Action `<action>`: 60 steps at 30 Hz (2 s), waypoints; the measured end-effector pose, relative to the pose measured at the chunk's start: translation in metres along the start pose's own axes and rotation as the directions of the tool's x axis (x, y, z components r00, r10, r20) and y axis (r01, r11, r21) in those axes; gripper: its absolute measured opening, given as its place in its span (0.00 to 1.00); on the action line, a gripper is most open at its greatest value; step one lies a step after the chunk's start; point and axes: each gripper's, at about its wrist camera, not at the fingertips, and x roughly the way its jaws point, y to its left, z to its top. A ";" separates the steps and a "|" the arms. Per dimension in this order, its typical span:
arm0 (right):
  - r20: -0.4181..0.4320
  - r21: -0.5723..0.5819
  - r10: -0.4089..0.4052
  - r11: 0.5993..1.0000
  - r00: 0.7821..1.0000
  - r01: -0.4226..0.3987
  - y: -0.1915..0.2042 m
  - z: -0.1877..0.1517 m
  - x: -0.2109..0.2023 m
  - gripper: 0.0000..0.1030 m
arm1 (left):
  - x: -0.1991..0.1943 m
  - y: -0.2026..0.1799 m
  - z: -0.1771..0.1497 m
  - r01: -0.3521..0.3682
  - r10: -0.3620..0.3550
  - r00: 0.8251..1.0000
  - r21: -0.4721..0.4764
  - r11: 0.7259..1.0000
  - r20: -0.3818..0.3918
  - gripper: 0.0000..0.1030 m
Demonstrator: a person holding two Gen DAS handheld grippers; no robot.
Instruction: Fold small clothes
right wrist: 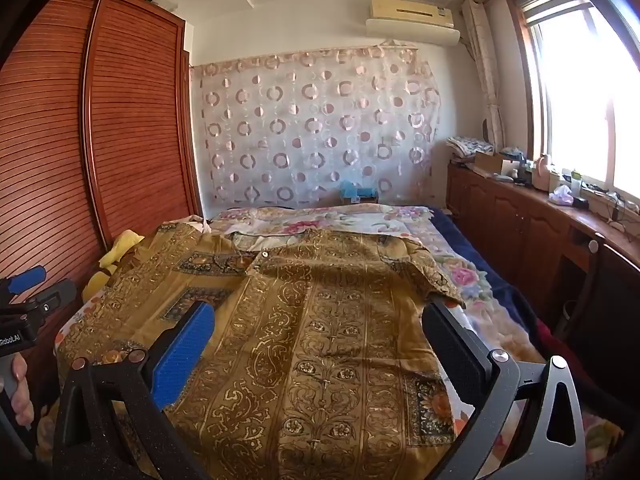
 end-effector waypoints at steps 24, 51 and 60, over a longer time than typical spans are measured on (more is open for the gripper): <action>-0.016 -0.001 -0.005 1.000 1.000 0.005 0.000 0.000 -0.001 1.00 | 0.000 0.000 0.000 -0.003 0.003 1.000 0.008 1.000 0.003 1.00; -0.006 -0.004 -0.005 1.000 1.000 0.005 -0.001 0.000 -0.002 1.00 | -0.001 0.000 0.000 -0.003 0.003 1.000 0.009 1.000 0.007 1.00; -0.003 -0.008 -0.006 1.000 1.000 0.006 0.000 0.001 -0.001 1.00 | -0.001 0.000 0.000 -0.003 0.003 1.000 0.010 1.000 0.010 1.00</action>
